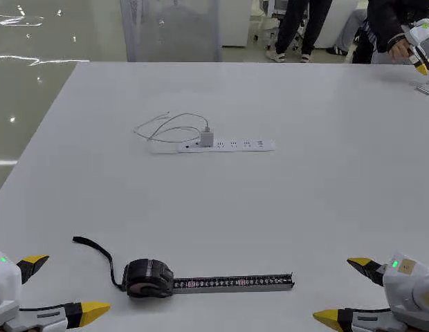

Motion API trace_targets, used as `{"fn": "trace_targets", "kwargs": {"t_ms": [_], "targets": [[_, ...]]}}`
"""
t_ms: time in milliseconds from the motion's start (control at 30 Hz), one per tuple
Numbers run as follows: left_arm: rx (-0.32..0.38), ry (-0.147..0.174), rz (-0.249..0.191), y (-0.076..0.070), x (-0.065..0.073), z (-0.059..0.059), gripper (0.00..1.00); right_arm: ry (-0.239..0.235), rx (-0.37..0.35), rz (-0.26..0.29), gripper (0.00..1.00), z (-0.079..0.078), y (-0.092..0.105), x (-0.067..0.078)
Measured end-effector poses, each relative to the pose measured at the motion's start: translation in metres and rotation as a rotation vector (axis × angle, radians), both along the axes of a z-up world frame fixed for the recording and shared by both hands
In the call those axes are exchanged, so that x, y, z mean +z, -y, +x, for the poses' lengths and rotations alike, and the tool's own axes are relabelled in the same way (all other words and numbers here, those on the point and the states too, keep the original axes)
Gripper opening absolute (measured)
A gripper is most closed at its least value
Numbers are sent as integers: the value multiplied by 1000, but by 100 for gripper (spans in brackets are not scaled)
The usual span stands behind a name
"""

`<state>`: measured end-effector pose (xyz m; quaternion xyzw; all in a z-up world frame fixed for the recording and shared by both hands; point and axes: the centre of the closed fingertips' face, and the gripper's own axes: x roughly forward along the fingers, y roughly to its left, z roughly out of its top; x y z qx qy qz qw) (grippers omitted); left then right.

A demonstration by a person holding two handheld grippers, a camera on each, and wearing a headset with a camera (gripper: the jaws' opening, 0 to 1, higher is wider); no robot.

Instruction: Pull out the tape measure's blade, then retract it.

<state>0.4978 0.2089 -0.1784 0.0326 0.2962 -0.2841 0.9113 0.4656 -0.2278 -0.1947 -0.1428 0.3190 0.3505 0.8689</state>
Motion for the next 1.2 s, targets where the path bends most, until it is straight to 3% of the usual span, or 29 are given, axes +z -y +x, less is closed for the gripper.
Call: {"fn": "trace_targets", "kwargs": {"t_ms": [67,167,300,433,567,867,1033,1200], "targets": [[9,-5,-15,-3,0,-5,99,-1,-14,-10,83,-7,5,-2],[17,-42,0,-6,-8,-14,99,0,-30,-20,84,-14,15,-6],[19,-28,6,-6,-10,-22,99,-4,-62,-23,90,-22,27,-10],[13,-55,0,-6,-15,-31,99,21,-94,-17,99,-28,35,-8],[9,-34,16,-8,-11,-34,99,0,-117,30,99,-35,33,-3],[34,6,28,-15,-2,-31,99,-11,-118,53,99,-43,26,-3],[13,1,18,-12,-1,-32,99,-12,-110,47,99,-46,25,-1],[-14,-5,35,-11,-3,-36,99,-21,-113,68,99,-45,23,4]]}}
